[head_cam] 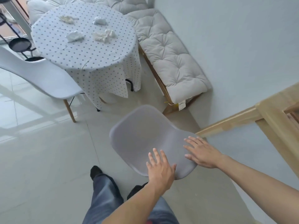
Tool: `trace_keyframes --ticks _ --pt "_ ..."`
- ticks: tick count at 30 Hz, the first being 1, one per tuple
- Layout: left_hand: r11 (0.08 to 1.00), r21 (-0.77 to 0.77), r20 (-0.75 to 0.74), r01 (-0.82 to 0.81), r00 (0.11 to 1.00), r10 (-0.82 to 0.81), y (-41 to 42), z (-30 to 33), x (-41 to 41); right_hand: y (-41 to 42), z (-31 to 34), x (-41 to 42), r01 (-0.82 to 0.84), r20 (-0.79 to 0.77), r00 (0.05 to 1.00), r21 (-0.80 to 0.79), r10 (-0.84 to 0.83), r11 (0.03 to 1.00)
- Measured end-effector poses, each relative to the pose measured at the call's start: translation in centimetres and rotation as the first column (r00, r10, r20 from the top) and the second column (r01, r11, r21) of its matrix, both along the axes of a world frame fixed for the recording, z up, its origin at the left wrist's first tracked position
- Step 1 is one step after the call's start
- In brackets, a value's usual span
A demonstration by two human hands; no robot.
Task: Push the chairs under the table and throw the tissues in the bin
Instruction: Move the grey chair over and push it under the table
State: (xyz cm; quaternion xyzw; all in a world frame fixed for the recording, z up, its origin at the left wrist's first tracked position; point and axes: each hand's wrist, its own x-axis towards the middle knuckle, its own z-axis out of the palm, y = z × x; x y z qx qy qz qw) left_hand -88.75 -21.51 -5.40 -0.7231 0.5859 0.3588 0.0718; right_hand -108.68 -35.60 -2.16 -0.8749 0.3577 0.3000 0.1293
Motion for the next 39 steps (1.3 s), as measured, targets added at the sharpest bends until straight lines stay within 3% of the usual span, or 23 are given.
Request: trace_keyframes --ticks 7,15,23,39 --pt "0.999 0.042 -0.113 -0.007 0.994 0.012 -1.4 0.4 -7.2 -2.6 -1.7 -2.9 -0.203 0.029 0.979 0.016 0.203 0.979" --pt "0.995 -0.073 -0.024 0.071 0.997 -0.073 -1.2 -1.3 -9.1 -2.7 -3.2 -4.1 -0.283 0.105 0.953 -0.023 0.284 0.959" --pt "0.930 -0.316 0.051 0.188 0.982 -0.181 -1.6 -2.2 -8.4 -3.4 -3.7 -4.1 -0.282 0.143 0.947 -0.049 0.287 0.958" --pt "0.897 -0.397 0.117 0.196 0.980 -0.162 -6.3 -2.5 1.3 -7.1 -4.2 4.4 -0.176 0.187 0.963 -0.120 0.196 0.977"
